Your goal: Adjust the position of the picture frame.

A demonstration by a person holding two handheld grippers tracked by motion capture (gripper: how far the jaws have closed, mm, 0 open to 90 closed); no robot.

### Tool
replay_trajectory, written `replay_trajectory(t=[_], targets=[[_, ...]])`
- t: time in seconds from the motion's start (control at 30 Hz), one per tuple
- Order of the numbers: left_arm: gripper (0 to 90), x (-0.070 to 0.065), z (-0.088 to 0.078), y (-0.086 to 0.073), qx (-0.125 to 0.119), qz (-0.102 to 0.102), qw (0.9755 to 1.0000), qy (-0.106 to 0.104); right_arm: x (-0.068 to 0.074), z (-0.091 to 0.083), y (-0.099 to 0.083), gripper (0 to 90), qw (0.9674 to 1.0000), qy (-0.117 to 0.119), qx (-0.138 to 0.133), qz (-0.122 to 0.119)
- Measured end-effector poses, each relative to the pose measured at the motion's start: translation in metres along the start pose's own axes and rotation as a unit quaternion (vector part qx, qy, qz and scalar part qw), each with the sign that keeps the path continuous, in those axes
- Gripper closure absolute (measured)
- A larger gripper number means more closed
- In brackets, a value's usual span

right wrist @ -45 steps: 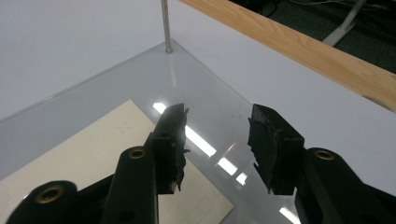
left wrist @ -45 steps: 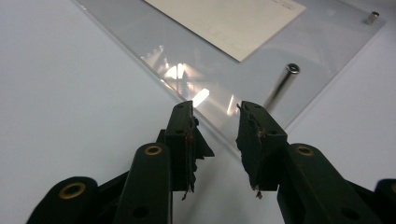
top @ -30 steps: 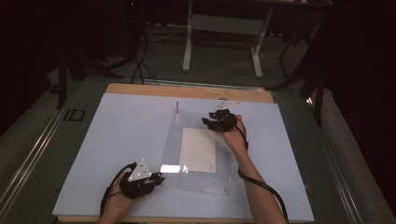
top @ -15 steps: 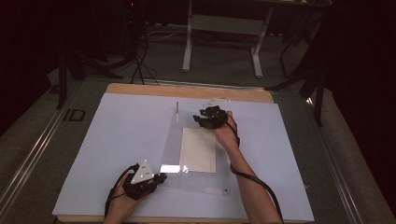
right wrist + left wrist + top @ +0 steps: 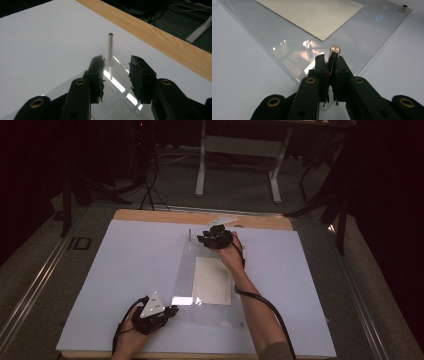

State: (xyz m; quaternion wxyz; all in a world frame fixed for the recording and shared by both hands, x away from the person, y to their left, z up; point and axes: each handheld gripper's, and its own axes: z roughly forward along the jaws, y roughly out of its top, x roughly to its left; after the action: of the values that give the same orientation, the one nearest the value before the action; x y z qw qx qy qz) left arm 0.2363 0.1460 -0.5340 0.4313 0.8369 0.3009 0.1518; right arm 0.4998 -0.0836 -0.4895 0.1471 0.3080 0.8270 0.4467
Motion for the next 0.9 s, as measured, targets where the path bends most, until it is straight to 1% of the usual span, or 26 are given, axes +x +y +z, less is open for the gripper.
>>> replay_trajectory(t=[0.17, 0.3, 0.5, 0.53, 0.6, 0.67, 0.73, 0.77, 0.8, 0.83, 0.87, 0.9], targets=[[84.2, 0.000, 0.000, 0.000, -0.002, -0.004, 1.0000, 0.001, 0.004, 0.018, 0.007, 67.2, 1.0000, -0.001, 0.008, -0.004], [84.2, 0.000, 0.000, -0.001, -0.003, -0.004, 1.0000, 0.001, 0.005, 0.035, 0.011, 69.8, 0.9999, 0.000, 0.016, -0.001], [84.2, -0.001, 0.000, -0.001, -0.003, -0.003, 1.0000, 0.003, 0.008, 0.059, 0.011, 70.5, 0.9994, -0.012, 0.031, -0.005], [84.1, -0.001, 0.000, -0.001, -0.003, -0.002, 1.0000, 0.004, 0.009, 0.064, 0.011, 70.8, 0.9994, -0.014, 0.032, -0.003], [84.2, -0.001, 0.000, -0.001, -0.003, -0.003, 1.0000, 0.005, 0.009, 0.073, 0.012, 72.7, 0.9993, -0.015, 0.031, 0.013], [84.2, -0.002, 0.000, -0.001, -0.004, -0.003, 1.0000, 0.006, 0.010, 0.081, 0.013, 75.1, 0.9989, -0.023, 0.034, 0.025], [84.1, -0.001, 0.000, -0.001, -0.007, -0.010, 0.9999, 0.002, 0.014, 0.088, 0.014, 79.5, 0.9979, -0.042, 0.048, 0.013], [84.1, 0.000, 0.000, -0.002, -0.008, -0.011, 0.9999, 0.001, 0.015, 0.090, 0.013, 83.9, 0.9974, -0.049, 0.051, 0.011], [84.2, -0.001, 0.000, -0.002, -0.009, -0.013, 0.9999, 0.002, 0.015, 0.091, 0.013, 84.4, 0.9967, -0.058, 0.055, 0.013], [84.2, 0.000, 0.000, -0.002, -0.009, -0.015, 0.9999, 0.002, 0.013, 0.092, 0.012, 84.8, 0.9971, -0.051, 0.051, 0.026], [84.3, 0.000, 0.000, -0.002, -0.010, -0.016, 0.9998, 0.002, 0.012, 0.091, 0.012, 85.0, 0.9973, -0.046, 0.049, 0.028], [84.4, 0.000, 0.000, -0.002, -0.013, -0.020, 0.9997, 0.002, 0.012, 0.091, 0.012, 85.1, 0.9972, -0.048, 0.053, 0.024]])
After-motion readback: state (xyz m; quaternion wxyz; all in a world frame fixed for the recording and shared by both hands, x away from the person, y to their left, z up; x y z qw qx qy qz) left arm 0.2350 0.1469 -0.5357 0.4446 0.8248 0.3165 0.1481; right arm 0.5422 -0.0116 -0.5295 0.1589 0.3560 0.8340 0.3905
